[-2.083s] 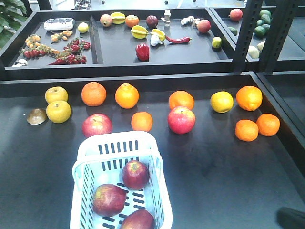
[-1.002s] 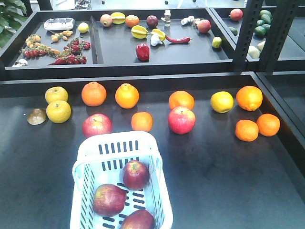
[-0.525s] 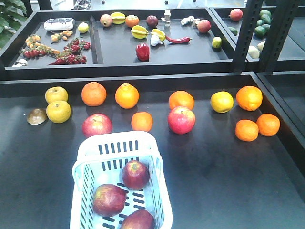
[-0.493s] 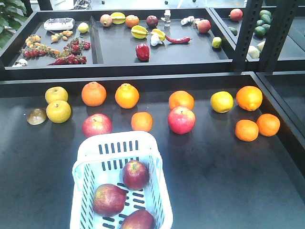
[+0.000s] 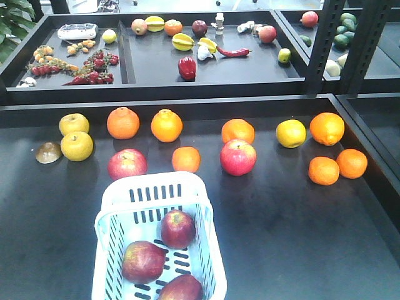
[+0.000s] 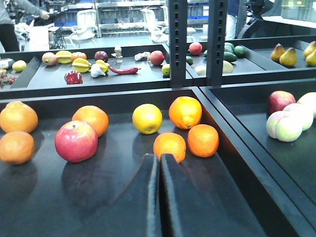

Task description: Pick three apples into basket with both arms

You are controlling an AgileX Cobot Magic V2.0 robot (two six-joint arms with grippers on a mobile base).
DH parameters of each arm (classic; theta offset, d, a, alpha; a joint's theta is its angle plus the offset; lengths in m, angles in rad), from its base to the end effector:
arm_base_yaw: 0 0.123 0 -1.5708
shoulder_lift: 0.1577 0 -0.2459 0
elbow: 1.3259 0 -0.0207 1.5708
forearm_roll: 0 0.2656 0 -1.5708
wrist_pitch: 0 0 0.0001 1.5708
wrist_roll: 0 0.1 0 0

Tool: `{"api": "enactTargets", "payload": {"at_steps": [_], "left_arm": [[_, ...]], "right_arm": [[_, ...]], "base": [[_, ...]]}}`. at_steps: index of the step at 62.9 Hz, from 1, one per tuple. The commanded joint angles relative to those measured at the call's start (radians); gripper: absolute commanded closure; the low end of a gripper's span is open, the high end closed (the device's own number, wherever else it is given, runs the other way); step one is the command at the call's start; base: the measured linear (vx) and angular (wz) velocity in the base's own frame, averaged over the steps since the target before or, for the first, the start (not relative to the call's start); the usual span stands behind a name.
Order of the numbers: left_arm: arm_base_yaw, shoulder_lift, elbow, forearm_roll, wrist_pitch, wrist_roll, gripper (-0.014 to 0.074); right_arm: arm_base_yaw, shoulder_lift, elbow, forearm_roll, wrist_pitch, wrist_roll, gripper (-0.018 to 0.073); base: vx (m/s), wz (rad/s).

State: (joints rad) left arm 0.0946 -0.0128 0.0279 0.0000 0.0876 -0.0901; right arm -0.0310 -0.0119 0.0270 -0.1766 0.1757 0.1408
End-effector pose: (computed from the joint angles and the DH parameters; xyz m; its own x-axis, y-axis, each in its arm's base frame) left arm 0.1195 0.0113 0.1966 -0.0069 -0.0910 -0.9958 -0.0955 0.9914 -0.0900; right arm 0.1194 -0.0068 0.1883 -0.1027 -0.0299 -0.9943 0.0582 0.9977 -0.0361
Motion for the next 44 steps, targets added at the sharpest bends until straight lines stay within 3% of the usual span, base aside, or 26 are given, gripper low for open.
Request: {"api": "enactTargets", "payload": {"at_steps": [1,44], "left_arm": [[0.001,-0.003,-0.025,-0.014,-0.068,-0.006,0.0603],[0.001,-0.003,-0.025,-0.014,-0.068,-0.006,0.0603]], "right_arm": [[-0.007,-0.012,0.016,0.032,-0.081,-0.057,0.0564],[-0.007,-0.012,0.015,0.031,-0.076,-0.056,0.0564]], "base": [[0.0,0.0],[0.0,0.0]]}}
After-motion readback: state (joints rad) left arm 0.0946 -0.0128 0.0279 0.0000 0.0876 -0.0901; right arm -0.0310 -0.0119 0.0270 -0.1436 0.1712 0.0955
